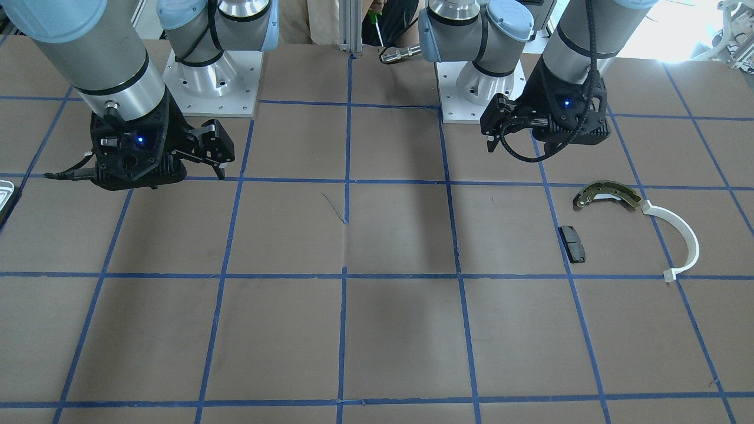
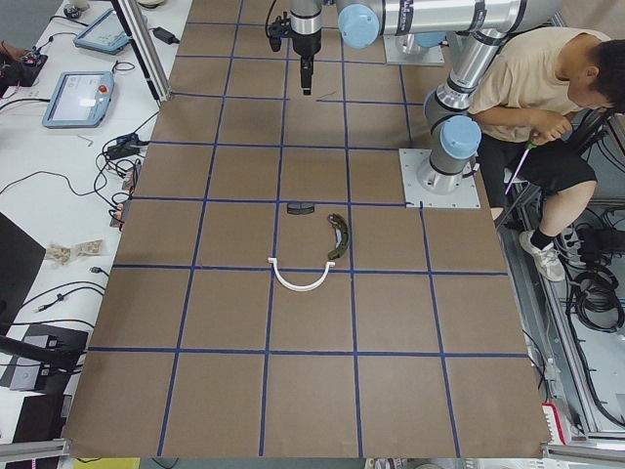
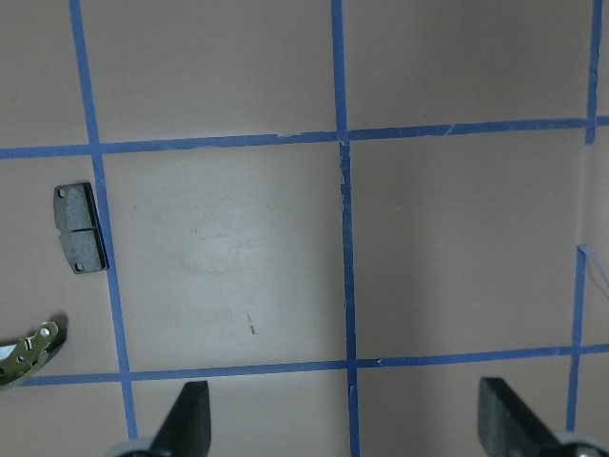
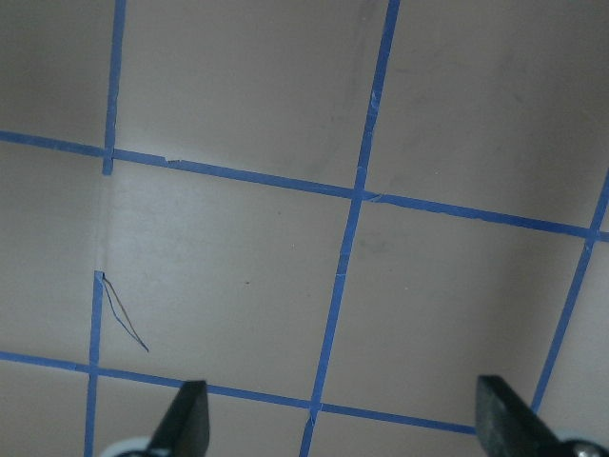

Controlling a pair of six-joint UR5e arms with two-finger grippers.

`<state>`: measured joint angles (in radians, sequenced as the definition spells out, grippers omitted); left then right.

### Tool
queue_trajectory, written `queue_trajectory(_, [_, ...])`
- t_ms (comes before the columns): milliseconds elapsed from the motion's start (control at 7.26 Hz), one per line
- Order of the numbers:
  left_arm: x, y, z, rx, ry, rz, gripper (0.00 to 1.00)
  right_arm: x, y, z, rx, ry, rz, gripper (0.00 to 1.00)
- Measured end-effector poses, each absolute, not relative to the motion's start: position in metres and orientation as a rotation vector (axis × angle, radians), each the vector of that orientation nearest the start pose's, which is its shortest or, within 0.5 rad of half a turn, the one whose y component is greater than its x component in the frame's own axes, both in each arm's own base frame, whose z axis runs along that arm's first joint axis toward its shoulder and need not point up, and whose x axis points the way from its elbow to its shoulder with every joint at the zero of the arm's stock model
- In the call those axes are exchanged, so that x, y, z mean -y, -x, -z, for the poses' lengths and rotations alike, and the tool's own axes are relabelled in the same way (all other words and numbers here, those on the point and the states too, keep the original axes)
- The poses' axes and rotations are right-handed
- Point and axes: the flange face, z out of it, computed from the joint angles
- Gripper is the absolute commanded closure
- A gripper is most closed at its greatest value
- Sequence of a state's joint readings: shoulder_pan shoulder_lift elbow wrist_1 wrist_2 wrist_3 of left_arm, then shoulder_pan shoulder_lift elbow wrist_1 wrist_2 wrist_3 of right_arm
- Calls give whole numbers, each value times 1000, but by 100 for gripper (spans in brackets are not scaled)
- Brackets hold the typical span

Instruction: Place bearing gear from tray to pile

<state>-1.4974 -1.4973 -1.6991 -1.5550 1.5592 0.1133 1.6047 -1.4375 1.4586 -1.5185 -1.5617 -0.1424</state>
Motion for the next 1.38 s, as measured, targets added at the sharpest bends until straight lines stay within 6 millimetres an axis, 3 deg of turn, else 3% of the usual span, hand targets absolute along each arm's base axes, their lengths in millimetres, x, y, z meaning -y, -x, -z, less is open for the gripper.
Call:
queue_trajectory(413, [465, 101, -461, -3156, -63, -61, 0, 546, -146, -464, -3107, 259, -91, 0])
queue_trajectory(551, [465, 100, -461, -3155, -64, -61, 0, 554, -126, -458, -3114, 227, -95, 0])
queue_trajectory(689, [465, 100, -460, -3155, -65, -62, 0, 562, -89, -453, -3115, 186, -103, 0])
queue_trajectory(964, [466, 100, -460, -3155, -55, -63, 0, 572, 22, -434, -3097, 181, -131, 0])
queue_trajectory(1377, [466, 100, -460, -3155, -61, -61, 0, 569, 242, -367, -3131, 257, -81, 0])
